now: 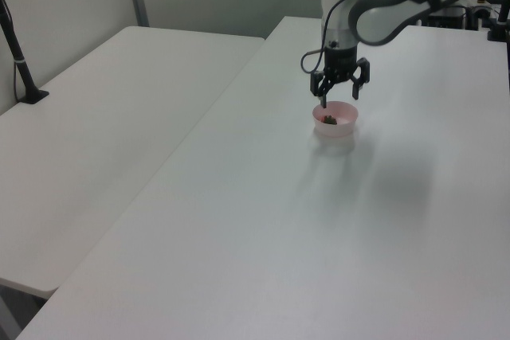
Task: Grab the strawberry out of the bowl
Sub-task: 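Lower the open gripper into the bowl around the strawberry, then close the gripper on the strawberry and lift it from the bowl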
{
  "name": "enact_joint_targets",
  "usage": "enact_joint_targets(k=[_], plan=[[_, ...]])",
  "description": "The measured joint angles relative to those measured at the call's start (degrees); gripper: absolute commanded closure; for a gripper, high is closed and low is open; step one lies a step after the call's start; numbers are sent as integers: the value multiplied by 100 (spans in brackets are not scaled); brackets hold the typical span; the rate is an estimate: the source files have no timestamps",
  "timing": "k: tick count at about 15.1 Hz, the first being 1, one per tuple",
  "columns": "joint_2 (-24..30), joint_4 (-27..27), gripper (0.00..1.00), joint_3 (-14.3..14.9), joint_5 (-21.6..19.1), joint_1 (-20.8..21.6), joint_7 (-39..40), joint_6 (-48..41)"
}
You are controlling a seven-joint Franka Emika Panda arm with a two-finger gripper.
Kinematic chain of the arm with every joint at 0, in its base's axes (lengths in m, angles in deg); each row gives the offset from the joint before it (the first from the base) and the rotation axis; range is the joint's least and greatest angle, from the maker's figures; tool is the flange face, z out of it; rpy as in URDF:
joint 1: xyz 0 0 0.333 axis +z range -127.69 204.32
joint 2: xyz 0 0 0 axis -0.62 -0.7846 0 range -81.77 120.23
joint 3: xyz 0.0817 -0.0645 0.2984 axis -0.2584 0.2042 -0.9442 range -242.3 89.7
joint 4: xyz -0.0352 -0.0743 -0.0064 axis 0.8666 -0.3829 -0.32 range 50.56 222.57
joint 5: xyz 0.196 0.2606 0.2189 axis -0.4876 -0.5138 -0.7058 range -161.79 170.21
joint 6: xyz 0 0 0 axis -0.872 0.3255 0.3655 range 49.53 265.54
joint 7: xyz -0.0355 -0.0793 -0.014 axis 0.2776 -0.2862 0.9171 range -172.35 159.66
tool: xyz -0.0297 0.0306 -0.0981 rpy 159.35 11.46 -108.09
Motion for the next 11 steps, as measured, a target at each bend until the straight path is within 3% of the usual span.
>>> enact_joint_targets(k=[4, 11], plan=[[-301, 2, 31, 15, -88, -63, -905, 527], [-444, 4, 31, 25, -115, -155, -990, 680]])
